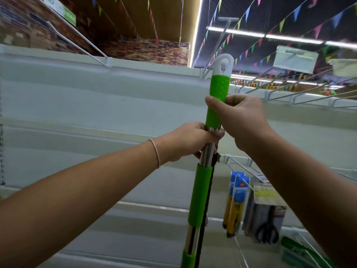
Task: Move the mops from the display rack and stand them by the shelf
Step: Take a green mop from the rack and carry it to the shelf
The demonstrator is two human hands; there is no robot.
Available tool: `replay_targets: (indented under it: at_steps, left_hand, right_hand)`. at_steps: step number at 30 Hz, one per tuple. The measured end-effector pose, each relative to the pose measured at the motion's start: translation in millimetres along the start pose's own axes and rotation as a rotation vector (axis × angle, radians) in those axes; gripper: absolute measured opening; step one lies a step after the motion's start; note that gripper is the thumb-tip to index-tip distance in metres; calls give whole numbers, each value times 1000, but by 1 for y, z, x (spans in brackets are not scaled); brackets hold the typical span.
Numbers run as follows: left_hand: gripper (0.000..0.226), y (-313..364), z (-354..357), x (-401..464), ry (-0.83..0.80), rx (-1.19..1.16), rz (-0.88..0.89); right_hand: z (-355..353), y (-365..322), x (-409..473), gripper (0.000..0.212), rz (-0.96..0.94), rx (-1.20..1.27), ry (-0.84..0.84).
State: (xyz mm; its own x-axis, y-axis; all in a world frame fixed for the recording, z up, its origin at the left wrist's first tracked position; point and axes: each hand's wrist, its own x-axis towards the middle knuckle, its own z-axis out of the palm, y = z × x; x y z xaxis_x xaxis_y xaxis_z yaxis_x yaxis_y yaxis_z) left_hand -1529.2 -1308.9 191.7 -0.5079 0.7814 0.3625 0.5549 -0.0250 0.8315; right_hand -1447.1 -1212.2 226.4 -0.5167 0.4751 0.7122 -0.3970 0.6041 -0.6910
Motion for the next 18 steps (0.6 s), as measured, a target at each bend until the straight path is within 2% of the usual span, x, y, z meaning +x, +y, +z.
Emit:
replay_targets:
  at_steps: [10, 18]
  left_hand:
    - [26, 31, -12, 8, 84, -22, 110]
    - [26, 31, -11, 18, 117, 23, 52]
  right_hand:
    - [-2, -34, 23, 28, -72, -35, 28]
    - [5, -23, 35, 29, -10, -51, 47]
